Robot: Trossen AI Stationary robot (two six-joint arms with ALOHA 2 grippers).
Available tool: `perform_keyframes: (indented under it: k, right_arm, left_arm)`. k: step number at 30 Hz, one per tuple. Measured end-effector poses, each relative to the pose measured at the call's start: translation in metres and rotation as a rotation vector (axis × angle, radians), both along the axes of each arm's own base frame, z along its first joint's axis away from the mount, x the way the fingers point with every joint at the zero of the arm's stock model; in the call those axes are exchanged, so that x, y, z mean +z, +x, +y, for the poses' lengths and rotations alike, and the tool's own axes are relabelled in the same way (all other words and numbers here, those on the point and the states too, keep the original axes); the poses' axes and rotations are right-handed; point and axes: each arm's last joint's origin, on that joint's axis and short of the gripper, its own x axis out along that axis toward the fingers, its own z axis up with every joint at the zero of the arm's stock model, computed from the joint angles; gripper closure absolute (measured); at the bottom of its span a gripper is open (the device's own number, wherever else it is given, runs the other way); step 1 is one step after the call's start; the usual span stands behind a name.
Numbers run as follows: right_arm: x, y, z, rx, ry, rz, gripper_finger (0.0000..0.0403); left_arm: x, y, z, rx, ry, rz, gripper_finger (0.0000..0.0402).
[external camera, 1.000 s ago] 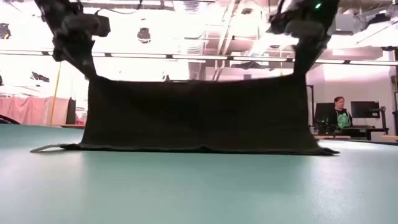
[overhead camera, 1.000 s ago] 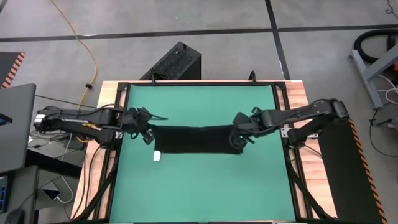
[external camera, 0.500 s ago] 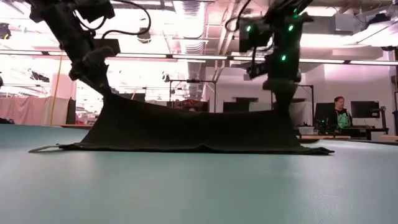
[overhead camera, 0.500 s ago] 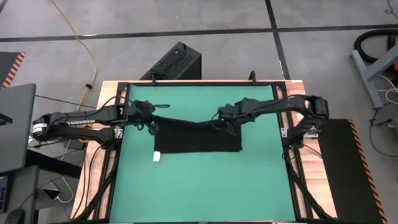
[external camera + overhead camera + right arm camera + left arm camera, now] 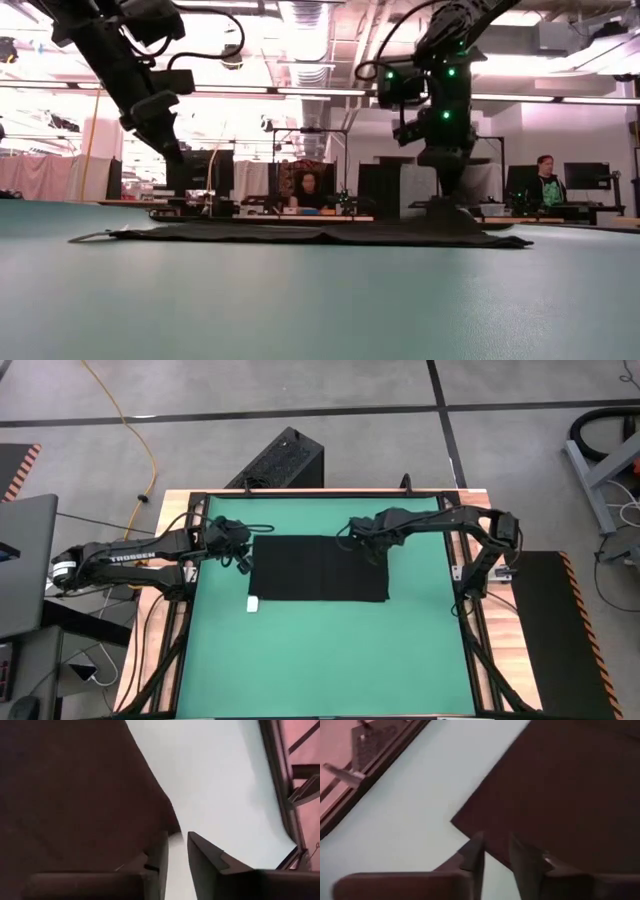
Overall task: Roll towel into tight, uniform cylinder
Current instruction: Fold the towel, then roll the towel
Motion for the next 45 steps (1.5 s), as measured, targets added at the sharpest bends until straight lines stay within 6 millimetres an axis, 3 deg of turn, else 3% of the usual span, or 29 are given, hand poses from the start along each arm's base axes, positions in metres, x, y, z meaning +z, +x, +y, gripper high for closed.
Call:
perform_keyframes:
  k: [6, 9, 13, 17, 20, 25, 32, 39, 45]
  right_arm:
    - [0.018, -0.005, 0.0, 0.032, -0.026, -0.072, 0.0289]
    - [0.032, -0.009, 0.007, 0.09, -0.041, -0.104, 0.0288]
    - [0.048, -0.014, 0.022, 0.203, 0.016, -0.167, 0.0287]
    - [0.057, -0.021, 0.041, 0.336, 0.106, -0.236, 0.0287]
    - [0.054, -0.03, 0.052, 0.358, 0.17, -0.267, 0.029]
    - [0.039, -0.041, 0.067, 0.303, 0.199, -0.281, 0.0297]
    - [0.011, -0.039, 0.08, 0.342, 0.206, -0.291, 0.0301]
    - [0.006, -0.034, 0.079, 0.35, 0.188, -0.307, 0.03]
    - [0.011, -0.026, 0.076, 0.46, 0.116, -0.353, 0.03]
  left_arm:
    - [0.0, 0.0, -0.001, -0.007, -0.029, -0.015, 0.0249]
    - [-0.001, 0.004, -0.008, -0.135, -0.152, -0.062, 0.0242]
    - [-0.003, 0.013, -0.022, -0.203, -0.232, -0.087, 0.0278]
    - [-0.008, 0.032, -0.038, -0.272, -0.187, -0.102, 0.0351]
    - [-0.016, 0.046, -0.047, -0.308, -0.179, -0.102, 0.0393]
    - [-0.041, 0.053, -0.052, -0.271, -0.246, 0.032, 0.0397]
    - [-0.064, 0.05, -0.052, -0.187, -0.293, 0.206, 0.0401]
    - [-0.067, 0.045, -0.042, -0.102, -0.215, 0.278, 0.0401]
    - [-0.063, 0.041, -0.028, -0.014, -0.073, 0.307, 0.0401]
